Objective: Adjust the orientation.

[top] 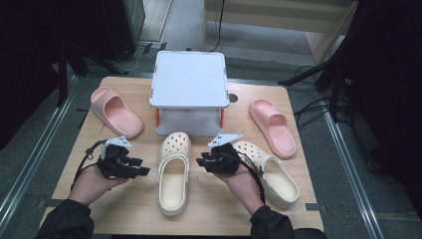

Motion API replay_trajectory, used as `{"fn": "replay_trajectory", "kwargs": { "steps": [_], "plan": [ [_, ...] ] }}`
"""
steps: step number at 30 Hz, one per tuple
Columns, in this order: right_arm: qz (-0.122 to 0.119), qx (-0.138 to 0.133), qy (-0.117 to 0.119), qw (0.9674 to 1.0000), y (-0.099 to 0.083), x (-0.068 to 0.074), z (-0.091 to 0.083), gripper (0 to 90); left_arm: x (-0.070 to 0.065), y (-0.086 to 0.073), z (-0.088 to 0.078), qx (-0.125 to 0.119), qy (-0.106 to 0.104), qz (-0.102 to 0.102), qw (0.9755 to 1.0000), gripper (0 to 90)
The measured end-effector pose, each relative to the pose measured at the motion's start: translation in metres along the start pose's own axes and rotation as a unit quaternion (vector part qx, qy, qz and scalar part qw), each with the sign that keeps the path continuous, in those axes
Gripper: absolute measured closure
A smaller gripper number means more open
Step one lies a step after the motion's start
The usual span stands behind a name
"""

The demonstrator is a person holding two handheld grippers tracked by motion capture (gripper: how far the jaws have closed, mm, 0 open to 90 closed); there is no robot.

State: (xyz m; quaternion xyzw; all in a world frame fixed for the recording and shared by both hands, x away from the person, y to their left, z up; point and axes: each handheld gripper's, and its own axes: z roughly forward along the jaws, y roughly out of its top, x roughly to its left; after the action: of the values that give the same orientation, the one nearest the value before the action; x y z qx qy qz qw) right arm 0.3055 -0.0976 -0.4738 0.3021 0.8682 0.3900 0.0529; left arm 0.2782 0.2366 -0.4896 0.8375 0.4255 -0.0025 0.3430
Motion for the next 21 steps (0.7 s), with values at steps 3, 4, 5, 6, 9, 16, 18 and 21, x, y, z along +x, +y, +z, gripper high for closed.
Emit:
{"fn": "replay_trajectory", "kwargs": {
  "steps": [3, 4, 5, 6, 9, 16, 18, 21],
  "plan": [
    [0.006, -0.001, 0.001, 1.0000, -0.005, -0.002, -0.008, 68.7, 0.004, 0.005, 0.000, -0.001, -0.003, 0.003, 1.0000, 46.0],
    [0.007, -0.002, -0.001, 1.0000, -0.006, -0.002, -0.011, 68.3, 0.005, 0.006, 0.001, -0.002, -0.005, 0.003, 1.0000, 45.5],
    [0.008, -0.002, -0.001, 1.0000, -0.007, -0.002, -0.013, 68.2, 0.006, 0.007, 0.001, -0.002, -0.004, 0.006, 1.0000, 45.0],
    [0.007, -0.002, -0.002, 1.0000, -0.008, -0.002, -0.017, 67.9, 0.007, 0.008, 0.001, -0.001, -0.004, 0.006, 1.0000, 44.8],
    [0.007, 0.000, -0.006, 1.0000, -0.012, -0.002, -0.027, 66.9, 0.011, 0.012, 0.002, 0.003, -0.001, 0.005, 1.0000, 44.2],
    [0.012, 0.002, -0.020, 0.9997, -0.024, -0.003, -0.052, 65.6, 0.016, 0.019, 0.004, 0.004, -0.003, 0.006, 1.0000, 43.1],
    [0.012, 0.001, -0.022, 0.9997, -0.028, -0.003, -0.058, 65.6, 0.017, 0.021, 0.005, 0.004, -0.004, 0.005, 1.0000, 42.9],
    [0.017, 0.003, -0.025, 0.9995, -0.033, -0.003, -0.068, 65.2, 0.018, 0.023, 0.005, 0.003, -0.005, 0.006, 1.0000, 42.3]
  ]
}}
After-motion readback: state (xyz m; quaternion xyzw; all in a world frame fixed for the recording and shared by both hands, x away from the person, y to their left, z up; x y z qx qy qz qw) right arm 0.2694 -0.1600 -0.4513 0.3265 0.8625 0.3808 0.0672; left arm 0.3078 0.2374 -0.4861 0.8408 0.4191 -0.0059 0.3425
